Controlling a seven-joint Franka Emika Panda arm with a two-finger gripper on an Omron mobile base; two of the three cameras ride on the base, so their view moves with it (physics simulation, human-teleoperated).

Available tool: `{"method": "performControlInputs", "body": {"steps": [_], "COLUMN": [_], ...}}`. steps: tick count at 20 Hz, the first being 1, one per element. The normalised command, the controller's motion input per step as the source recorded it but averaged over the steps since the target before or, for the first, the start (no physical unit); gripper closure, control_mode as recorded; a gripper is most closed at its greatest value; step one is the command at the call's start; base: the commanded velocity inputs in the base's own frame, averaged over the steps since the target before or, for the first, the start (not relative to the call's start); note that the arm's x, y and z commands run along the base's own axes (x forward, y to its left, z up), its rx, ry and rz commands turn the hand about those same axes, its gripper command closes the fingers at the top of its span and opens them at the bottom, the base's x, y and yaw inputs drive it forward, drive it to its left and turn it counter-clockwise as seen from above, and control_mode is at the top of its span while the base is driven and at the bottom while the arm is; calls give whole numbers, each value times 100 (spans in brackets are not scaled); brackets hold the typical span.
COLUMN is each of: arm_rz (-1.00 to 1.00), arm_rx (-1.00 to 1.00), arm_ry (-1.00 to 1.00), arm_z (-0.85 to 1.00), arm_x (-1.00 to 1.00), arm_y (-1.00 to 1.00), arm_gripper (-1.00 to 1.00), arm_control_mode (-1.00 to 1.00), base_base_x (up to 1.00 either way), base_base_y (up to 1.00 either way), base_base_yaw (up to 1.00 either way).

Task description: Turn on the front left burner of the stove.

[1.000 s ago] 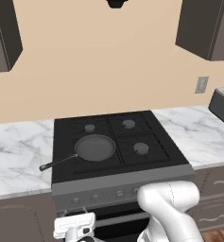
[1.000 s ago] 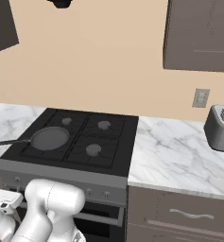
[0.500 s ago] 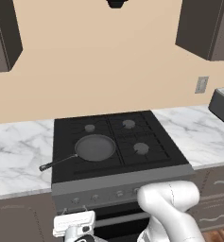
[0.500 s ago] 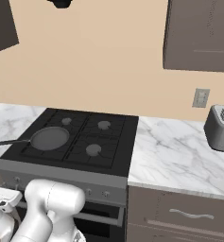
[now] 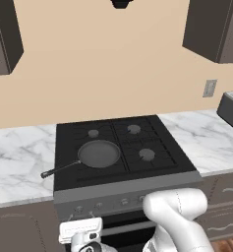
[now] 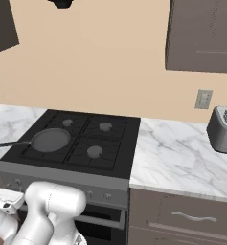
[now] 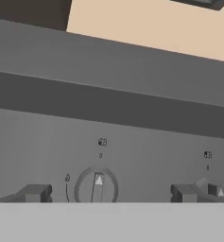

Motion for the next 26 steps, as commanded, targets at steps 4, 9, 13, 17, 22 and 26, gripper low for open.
{"method": "performControlInputs", "body": {"steps": [4,9,13,17,22,26], "arm_rz": [6,8,9,7,2,0], "arm_rx": [4,0,0,1,0,0], "arm_ry": [-1,0,0,0,0,0], "arm_z": [0,-16,-35,-26,-12,0], "arm_x": [44,46,27,22,26,4], "arm_y": [-5,0,0,0,0,0], "arm_gripper": [-100,-100,-100,100,100,100], "arm_control_mode": [-100,-100,-100,-100,-100,-100], "base_base_x": [0,0,0,0,0,0], "base_base_y": [0,0,0,0,0,0], "base_base_yaw": [0,0,0,0,0,0]}}
